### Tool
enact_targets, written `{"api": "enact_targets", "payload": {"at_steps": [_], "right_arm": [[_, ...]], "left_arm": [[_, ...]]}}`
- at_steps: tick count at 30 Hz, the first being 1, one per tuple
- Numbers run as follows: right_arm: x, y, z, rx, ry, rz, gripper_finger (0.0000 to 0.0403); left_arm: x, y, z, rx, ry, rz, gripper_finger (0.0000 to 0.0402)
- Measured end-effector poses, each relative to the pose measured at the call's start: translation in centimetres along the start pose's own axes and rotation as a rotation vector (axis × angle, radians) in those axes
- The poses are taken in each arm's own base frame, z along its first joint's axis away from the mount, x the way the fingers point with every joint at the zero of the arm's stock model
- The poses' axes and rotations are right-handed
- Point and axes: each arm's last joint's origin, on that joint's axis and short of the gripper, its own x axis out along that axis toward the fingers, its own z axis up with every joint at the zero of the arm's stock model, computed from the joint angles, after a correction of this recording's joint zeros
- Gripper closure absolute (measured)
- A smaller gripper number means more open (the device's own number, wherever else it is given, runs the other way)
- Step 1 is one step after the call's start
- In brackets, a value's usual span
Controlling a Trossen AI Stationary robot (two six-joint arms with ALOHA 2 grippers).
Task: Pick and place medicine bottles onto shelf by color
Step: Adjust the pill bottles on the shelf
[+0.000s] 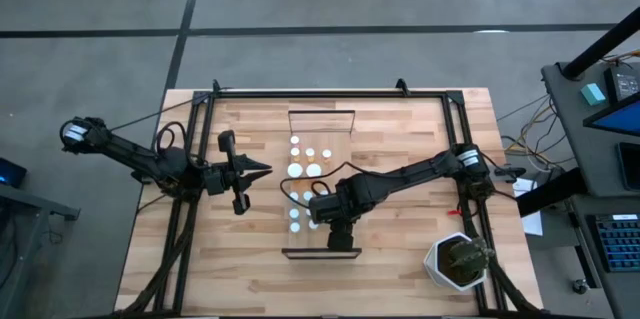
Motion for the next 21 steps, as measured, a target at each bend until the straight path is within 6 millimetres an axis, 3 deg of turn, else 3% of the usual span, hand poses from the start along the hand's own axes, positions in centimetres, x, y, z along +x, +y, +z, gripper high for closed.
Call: {"api": "enact_targets", "payload": {"at_steps": [13,21], "right_arm": [[0.18,0.11,0.32,-0.027,-0.038,0.009,0.0232],[-0.15,0.07,0.33,-0.042,-0.05,0.008,0.0223]], "left_arm": [[0.0,0.0,0.0,0.0,0.0,0.0,0.0386],[0.01,0.0,0.0,0.0,0.0,0.0,0.0386]]}}
